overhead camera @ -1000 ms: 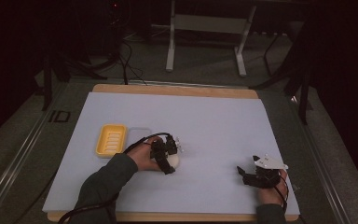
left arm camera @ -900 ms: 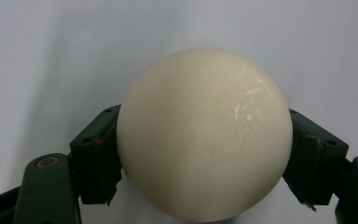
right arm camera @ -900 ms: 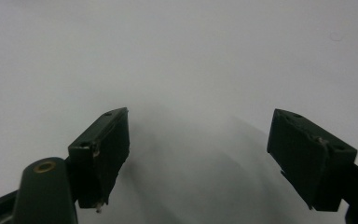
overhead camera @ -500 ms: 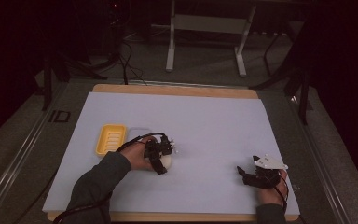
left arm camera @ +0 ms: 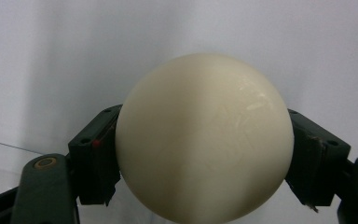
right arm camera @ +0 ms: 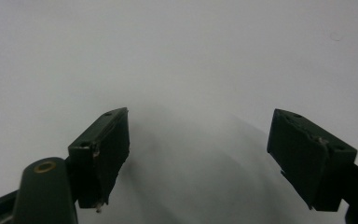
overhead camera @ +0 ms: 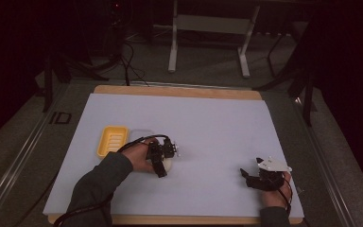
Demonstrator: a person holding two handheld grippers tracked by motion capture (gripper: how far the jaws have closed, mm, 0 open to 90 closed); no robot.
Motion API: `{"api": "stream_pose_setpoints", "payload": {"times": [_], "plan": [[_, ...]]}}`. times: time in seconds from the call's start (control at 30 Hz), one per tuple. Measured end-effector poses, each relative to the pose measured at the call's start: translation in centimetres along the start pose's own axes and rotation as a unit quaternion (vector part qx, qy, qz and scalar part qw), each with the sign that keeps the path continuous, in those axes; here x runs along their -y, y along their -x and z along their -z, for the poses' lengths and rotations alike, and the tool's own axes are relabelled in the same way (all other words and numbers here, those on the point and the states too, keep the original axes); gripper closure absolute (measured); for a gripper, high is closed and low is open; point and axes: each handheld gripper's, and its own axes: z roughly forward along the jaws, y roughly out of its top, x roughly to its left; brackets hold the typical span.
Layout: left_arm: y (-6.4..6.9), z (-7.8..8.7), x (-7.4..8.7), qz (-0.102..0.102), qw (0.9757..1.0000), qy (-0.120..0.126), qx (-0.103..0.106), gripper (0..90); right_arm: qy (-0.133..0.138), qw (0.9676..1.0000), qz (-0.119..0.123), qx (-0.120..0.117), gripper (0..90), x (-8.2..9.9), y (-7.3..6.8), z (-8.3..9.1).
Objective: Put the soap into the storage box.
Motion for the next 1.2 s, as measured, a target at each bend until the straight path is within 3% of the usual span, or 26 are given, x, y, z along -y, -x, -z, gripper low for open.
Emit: {"api": "stream_pose_setpoints", "payload": {"times": [0.33,0.87,1.2], "plan": [[-0.11,-0.01,-0.28,-0.007,0.9999,-0.011,0.005,24.1,-0.001,1.0000,0.000,-0.001,20.7,-0.01,0.00,-0.01],[-0.12,0.14,-0.17,-0.019,0.9995,-0.024,-0.003,24.3,-0.001,1.0000,0.001,-0.001,20.7,-0.01,-0.01,-0.02],[-0.22,0.70,-0.07,-0.018,0.9998,-0.010,-0.001,24.3,-0.001,1.0000,0.001,-0.001,20.7,-0.01,-0.01,-0.01]]}}
